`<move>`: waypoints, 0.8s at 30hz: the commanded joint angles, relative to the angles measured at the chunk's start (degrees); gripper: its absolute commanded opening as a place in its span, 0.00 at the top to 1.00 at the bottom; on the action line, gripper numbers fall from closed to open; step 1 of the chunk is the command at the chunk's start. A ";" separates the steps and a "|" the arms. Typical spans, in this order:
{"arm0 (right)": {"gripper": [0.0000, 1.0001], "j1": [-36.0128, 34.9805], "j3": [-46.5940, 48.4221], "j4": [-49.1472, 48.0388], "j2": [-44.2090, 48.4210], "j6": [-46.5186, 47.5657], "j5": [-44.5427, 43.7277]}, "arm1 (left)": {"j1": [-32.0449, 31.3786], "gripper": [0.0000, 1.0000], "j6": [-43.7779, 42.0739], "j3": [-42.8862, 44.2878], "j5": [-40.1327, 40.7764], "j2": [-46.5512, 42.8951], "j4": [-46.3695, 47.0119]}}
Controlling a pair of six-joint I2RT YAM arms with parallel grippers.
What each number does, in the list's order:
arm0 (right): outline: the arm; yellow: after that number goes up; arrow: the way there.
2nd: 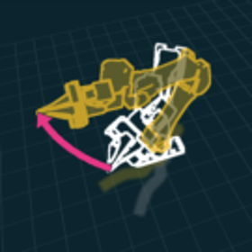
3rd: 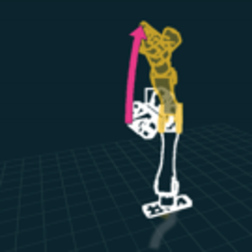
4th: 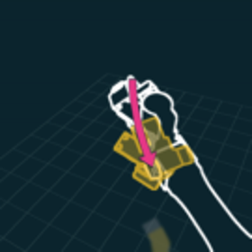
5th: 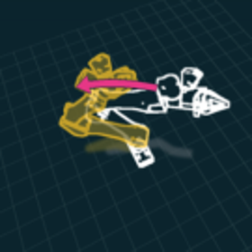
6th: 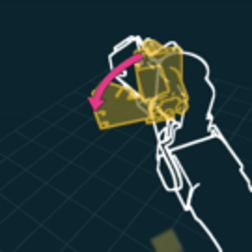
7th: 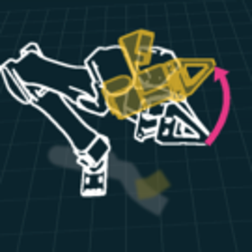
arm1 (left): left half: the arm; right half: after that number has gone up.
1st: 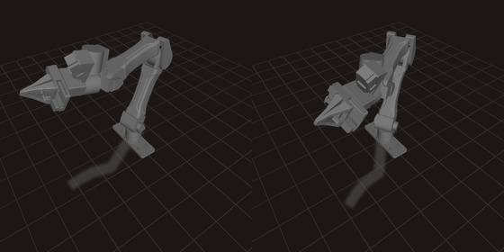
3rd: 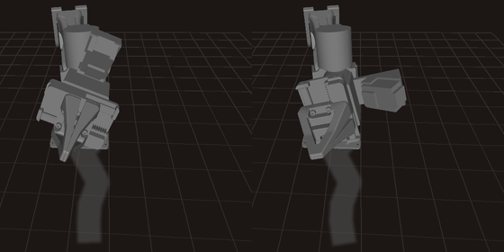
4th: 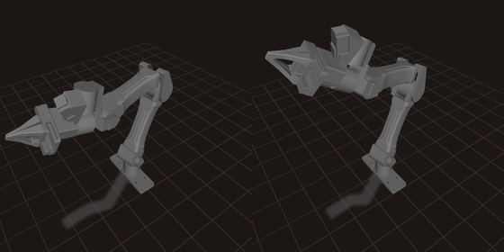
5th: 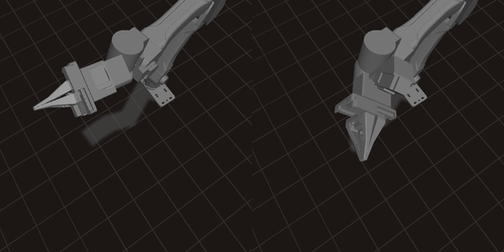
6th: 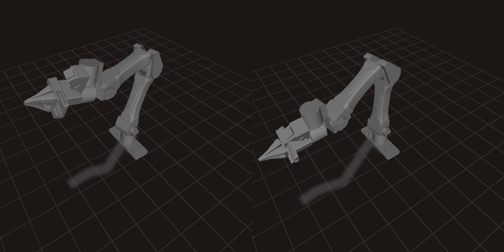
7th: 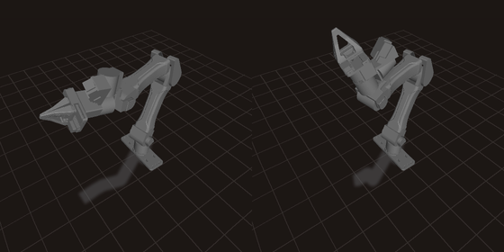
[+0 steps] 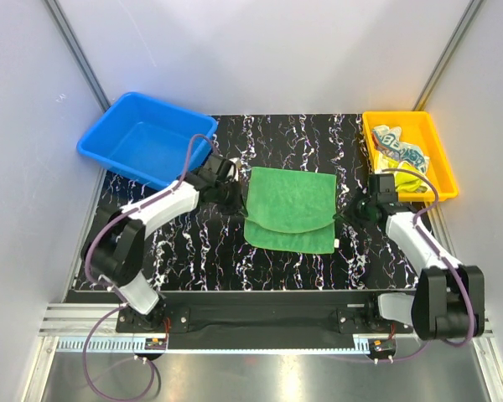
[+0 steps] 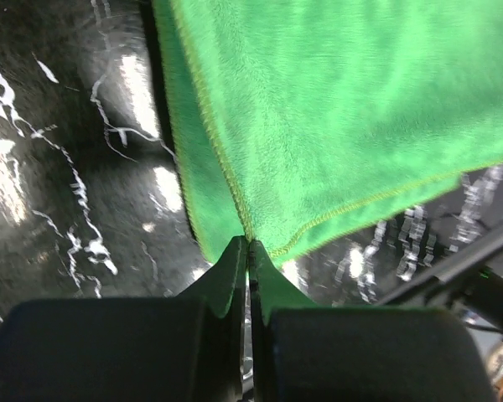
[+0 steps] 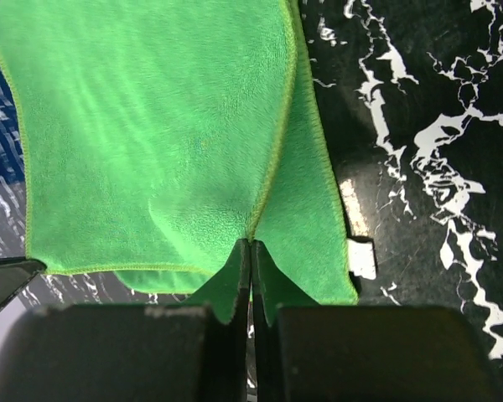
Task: Fold and stack the towels
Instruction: Fold the towel
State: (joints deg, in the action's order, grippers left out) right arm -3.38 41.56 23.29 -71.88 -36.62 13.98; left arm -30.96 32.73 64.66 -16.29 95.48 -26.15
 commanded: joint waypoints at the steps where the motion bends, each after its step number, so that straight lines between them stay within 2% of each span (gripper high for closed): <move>1: 1.00 -0.49 -0.23 4.75 4.98 1.20 -1.32 | -0.07 1.00 2.42 -1.90 -4.09 -6.18 1.61; 7: 1.00 -0.40 -10.16 0.19 6.75 -1.78 -0.97 | -0.50 1.00 5.59 -15.07 -10.06 -6.81 13.29; 12: 1.00 -0.40 -13.26 -3.25 5.61 -3.63 -0.18 | -1.12 1.00 6.12 -17.11 -11.65 -4.52 16.74; 15: 1.00 -0.40 -12.30 -1.85 6.22 -2.67 -1.23 | -1.21 1.00 5.24 -15.89 -9.82 -3.90 14.21; 19: 1.00 -0.40 -5.81 4.38 8.23 -0.30 -3.78 | -1.21 1.00 3.48 -11.51 -5.95 -5.30 7.80; 24: 1.00 -0.40 -4.82 8.71 11.14 -1.08 -3.52 | -1.21 1.00 0.76 -9.03 3.28 -9.60 -1.35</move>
State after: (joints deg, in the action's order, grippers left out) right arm -3.38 35.35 28.75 -63.13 -37.95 11.49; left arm -32.03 35.92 52.97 -19.46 90.43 -22.11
